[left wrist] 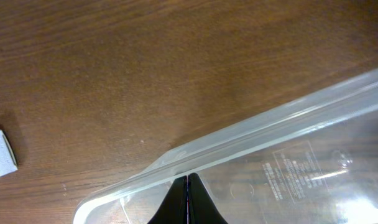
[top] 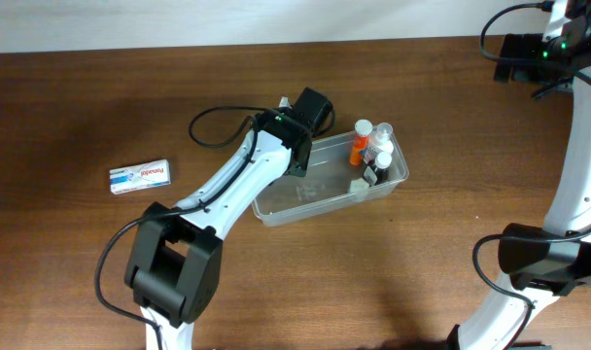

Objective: Pack container
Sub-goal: 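Move the left gripper back over the white Panadol box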

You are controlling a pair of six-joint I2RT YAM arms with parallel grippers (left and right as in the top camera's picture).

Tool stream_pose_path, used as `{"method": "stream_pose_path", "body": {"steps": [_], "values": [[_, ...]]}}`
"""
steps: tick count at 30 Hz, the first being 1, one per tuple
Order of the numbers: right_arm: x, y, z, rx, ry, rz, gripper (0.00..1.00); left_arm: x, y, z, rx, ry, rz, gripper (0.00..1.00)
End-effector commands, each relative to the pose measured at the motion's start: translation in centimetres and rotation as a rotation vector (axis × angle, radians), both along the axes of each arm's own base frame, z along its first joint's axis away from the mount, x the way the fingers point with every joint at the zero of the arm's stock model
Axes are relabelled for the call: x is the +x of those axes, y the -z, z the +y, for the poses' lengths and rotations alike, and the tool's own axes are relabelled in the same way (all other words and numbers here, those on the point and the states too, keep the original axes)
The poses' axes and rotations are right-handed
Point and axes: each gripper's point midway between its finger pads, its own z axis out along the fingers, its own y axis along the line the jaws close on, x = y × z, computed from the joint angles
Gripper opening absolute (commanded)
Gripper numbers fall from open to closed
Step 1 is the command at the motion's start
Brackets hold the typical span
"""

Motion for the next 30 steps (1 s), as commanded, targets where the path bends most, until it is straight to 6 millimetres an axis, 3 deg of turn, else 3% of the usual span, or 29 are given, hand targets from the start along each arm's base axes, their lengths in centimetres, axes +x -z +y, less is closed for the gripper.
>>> {"method": "stream_pose_path", "body": {"steps": [1,11,20,23,25,30], "values": [[-0.1,-0.7,-0.2,-0.006,0.016,-0.022,0.98,1.7,0.1,1.8,0.045,-0.013,-0.031,0.03],[-0.1,-0.7,-0.2,-0.007,0.016,-0.022,0.98,4.2,-0.4,3.5,0.018,-0.047,-0.091,0.03],[-0.1,-0.7,-0.2,-0.006,0.016,-0.022,0.98,4.3,-0.8,3.9,0.029,-0.031,-0.085,0.06],[-0.1,-0.7,-0.2,-0.006,0.016,-0.022,0.98,4.1,-2.4,4.1,0.030,-0.031,-0.085,0.11],[-0.1,-0.7,-0.2,-0.006,0.016,-0.022,0.99,4.3,-5.3,4.0,0.013,-0.034,-0.116,0.37],[-0.1,-0.7,-0.2,-0.006,0.016,-0.022,0.98,4.4,-11.5,4.6,-0.033,-0.048,-0.207,0.79]]}}
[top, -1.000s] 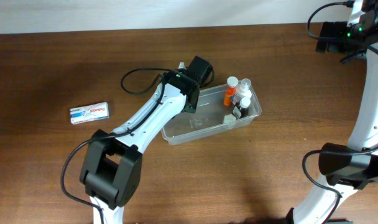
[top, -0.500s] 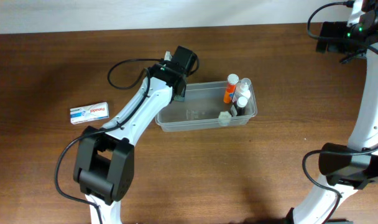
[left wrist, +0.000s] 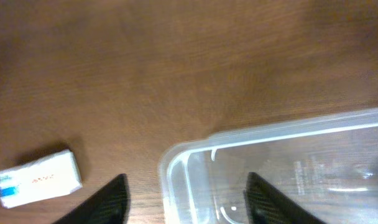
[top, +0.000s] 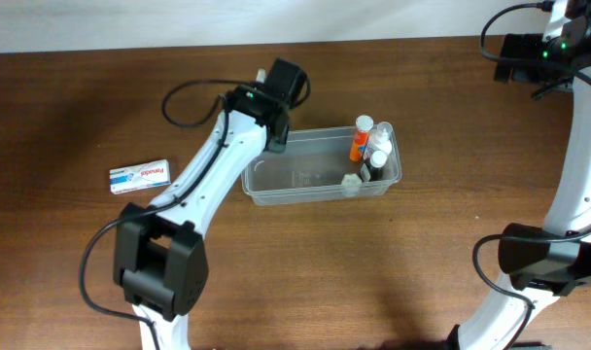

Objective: Pack container
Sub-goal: 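Move the left gripper back over the white Panadol box, then grasp the Panadol box with the left gripper and lift it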

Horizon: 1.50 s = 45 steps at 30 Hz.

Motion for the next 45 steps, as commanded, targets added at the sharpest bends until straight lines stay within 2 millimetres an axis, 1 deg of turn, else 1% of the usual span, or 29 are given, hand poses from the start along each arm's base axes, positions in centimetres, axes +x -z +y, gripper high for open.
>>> {"method": "stream_pose_path", "body": {"steps": [1,2,3,5,7,8,13,17,19,22,28,31,32,34,36,39,40,41,45], "values": [[-0.1,-0.7,-0.2,-0.007,0.016,-0.022,0.98,0.4,-7.8,1.3,-0.050,-0.016,-0.142,0.85],[-0.1,-0.7,-0.2,-0.007,0.016,-0.022,0.98,0.1,-8.7,1.8,-0.046,-0.012,-0.148,0.87],[-0.1,-0.7,-0.2,-0.007,0.016,-0.022,0.99,-0.2,-9.5,2.4,-0.040,-0.011,-0.149,0.93],[-0.1,-0.7,-0.2,-0.007,0.016,-0.022,0.98,-0.9,-10.6,4.4,-0.036,-0.042,-0.146,0.99],[-0.1,-0.7,-0.2,-0.007,0.016,-0.022,0.98,-1.4,-11.0,6.6,-0.034,-0.092,-0.131,0.99],[-0.1,-0.7,-0.2,-0.007,0.016,-0.022,0.98,-1.6,-10.9,7.7,-0.040,-0.113,-0.115,0.99],[-0.1,-0.7,-0.2,-0.007,0.016,-0.022,0.98,-2.2,-9.1,12.2,-0.117,-0.213,-0.015,0.99],[-0.1,-0.7,-0.2,-0.007,0.016,-0.022,0.98,-2.5,-7.6,16.6,-0.111,-0.317,0.021,0.99],[-0.1,-0.7,-0.2,-0.007,0.016,-0.022,0.98,-2.7,-6.9,18.7,-0.095,-0.337,0.042,0.99],[-0.1,-0.7,-0.2,-0.007,0.016,-0.022,0.98,-3.1,-5.9,21.4,-0.062,-0.322,0.074,0.99],[-0.1,-0.7,-0.2,-0.007,0.016,-0.022,0.99,-4.2,-3.9,24.8,-0.002,-0.147,0.182,0.99],[-0.1,-0.7,-0.2,-0.007,0.016,-0.022,0.98,-4.5,-2.6,25.7,0.044,-0.038,0.227,0.99],[-0.1,-0.7,-0.2,-0.007,0.016,-0.022,0.98,-4.5,-1.8,26.0,0.059,-0.001,0.239,0.99],[-0.1,-0.7,-0.2,-0.007,0.016,-0.022,0.98,-4.3,-0.8,26.1,0.070,0.040,0.243,0.99],[-0.1,-0.7,-0.2,-0.007,0.016,-0.022,0.98,-4.1,0.3,25.3,0.054,0.138,0.246,0.99],[-0.1,-0.7,-0.2,-0.007,0.016,-0.022,0.98,-3.8,1.8,23.2,0.013,0.354,0.247,0.99],[-0.1,-0.7,-0.2,-0.007,0.016,-0.022,0.98,-3.8,2.3,22.9,0.017,0.414,0.248,0.99],[-0.1,-0.7,-0.2,-0.007,0.016,-0.022,0.98,-4.0,3.1,22.8,0.049,0.508,0.263,0.99],[-0.1,-0.7,-0.2,-0.007,0.016,-0.022,0.98,-4.6,4.2,23.3,0.131,0.677,0.315,0.99]]}}
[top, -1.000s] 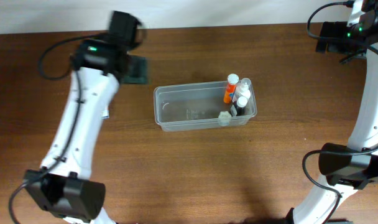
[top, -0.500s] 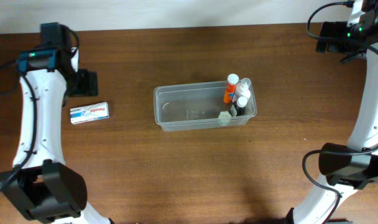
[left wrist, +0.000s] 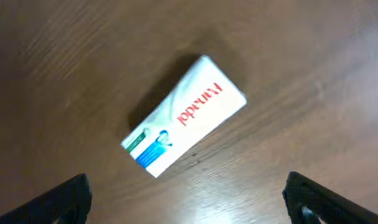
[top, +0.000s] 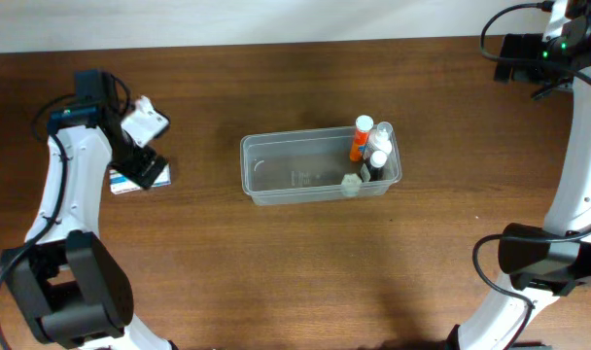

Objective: Pack container
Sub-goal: 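Grasp the Panadol box with the left gripper and lift it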

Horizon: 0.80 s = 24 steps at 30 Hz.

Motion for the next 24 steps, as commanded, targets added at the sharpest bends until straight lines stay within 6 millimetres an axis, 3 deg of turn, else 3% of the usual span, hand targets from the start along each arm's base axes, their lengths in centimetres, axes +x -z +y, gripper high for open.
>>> {"method": "stream_pose_path", "body": {"steps": [1,5,9,15,24], "values": [[-0.1,-0.7,-0.2,-0.006,0.016,-0.022,0.98,-0.3,1.6,0.2,0.063,0.299,0.057,0.99],[-0.1,-0.7,-0.2,-0.006,0.016,-0.022,0.98,1.3,1.9,1.0,0.125,0.332,0.022,0.99],[-0.1,-0.7,-0.2,-0.006,0.016,-0.022,0.98,2.7,3.4,1.3,0.145,0.373,0.014,0.99],[-0.1,-0.7,-0.2,-0.006,0.016,-0.022,0.98,2.9,6.0,1.4,0.138,0.392,0.056,0.99],[-0.1,-0.7,-0.2,-0.006,0.016,-0.022,0.98,2.5,8.1,1.1,0.102,0.400,0.100,0.99]]}}
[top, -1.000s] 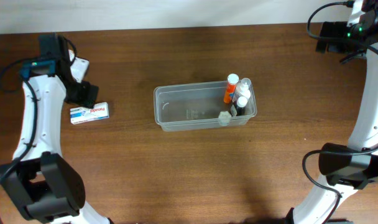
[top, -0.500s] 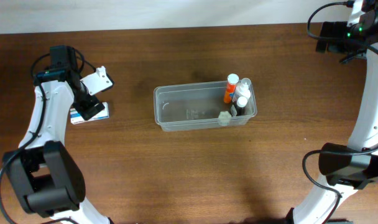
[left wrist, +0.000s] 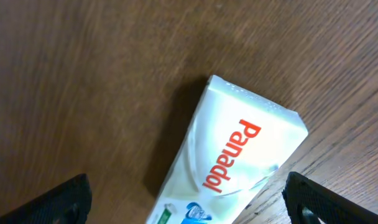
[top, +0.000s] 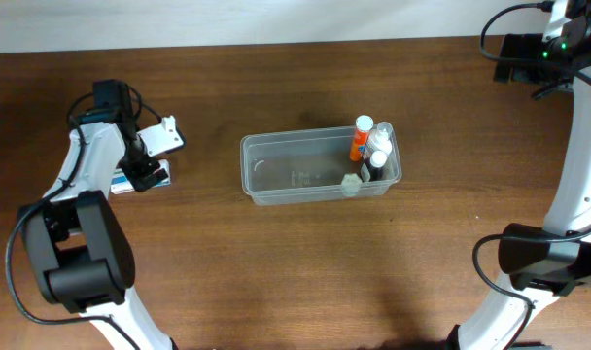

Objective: Pack container
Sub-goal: 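Grasp the Panadol box with the left gripper and lift it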

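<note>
A white Panadol box [left wrist: 239, 162] lies flat on the wooden table; in the overhead view only its left end [top: 121, 182] shows from under my left gripper [top: 145, 173]. That left gripper [left wrist: 189, 214] hangs open close above the box, one dark fingertip [left wrist: 61, 202] on each side, touching nothing. The clear plastic container [top: 276, 175] stands mid-table with several small bottles [top: 370, 146] upright in its right end. The right arm rises along the right edge to the top right corner [top: 529, 49]; its fingers cannot be made out.
Dark wood table [top: 276, 272]. A black cable loops from the left wrist [top: 77, 122]. The right arm's base [top: 538, 258] stands at the lower right. The left half of the container holds nothing.
My left gripper is lower and closer over the Panadol box, which now fills more of the wrist view. It is still open. Container and right arm are unchanged.
My left gripper was shut on the left rim of the container, which lay skewed. Then the container stood straight and the gripper was open just off its corner. Then it hung open above the Panadol box at the far left, and now sits close over it.
</note>
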You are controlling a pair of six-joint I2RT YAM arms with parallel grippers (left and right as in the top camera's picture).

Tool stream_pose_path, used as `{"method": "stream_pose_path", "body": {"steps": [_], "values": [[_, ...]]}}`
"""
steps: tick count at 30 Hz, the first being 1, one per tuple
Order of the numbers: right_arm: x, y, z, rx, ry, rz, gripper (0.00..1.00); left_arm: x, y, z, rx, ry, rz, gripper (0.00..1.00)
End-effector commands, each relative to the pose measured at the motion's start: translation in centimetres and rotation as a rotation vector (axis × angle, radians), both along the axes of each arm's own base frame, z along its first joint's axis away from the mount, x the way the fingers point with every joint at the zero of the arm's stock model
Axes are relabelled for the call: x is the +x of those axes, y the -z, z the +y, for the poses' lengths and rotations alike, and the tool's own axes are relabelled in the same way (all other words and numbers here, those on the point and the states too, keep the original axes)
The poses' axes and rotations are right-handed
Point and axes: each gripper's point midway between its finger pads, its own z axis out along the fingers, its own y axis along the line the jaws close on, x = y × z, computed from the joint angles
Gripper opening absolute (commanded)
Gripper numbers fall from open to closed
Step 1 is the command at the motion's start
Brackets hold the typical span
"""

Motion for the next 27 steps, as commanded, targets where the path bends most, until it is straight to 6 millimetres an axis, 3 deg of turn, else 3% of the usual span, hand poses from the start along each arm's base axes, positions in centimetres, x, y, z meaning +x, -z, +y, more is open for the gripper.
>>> {"method": "stream_pose_path", "body": {"steps": [1,10,27], "values": [[-0.1,-0.7,-0.2,-0.007,0.016,-0.022,0.98,-0.6,1.2,-0.3,-0.033,0.022,0.038,0.99],[-0.1,-0.7,-0.2,-0.007,0.016,-0.022,0.98,-0.9,1.8,-0.4,-0.044,0.021,0.041,0.99],[-0.1,-0.7,-0.2,-0.007,0.016,-0.022,0.98,-2.4,6.6,-0.6,-0.070,0.012,0.157,0.98]]}}
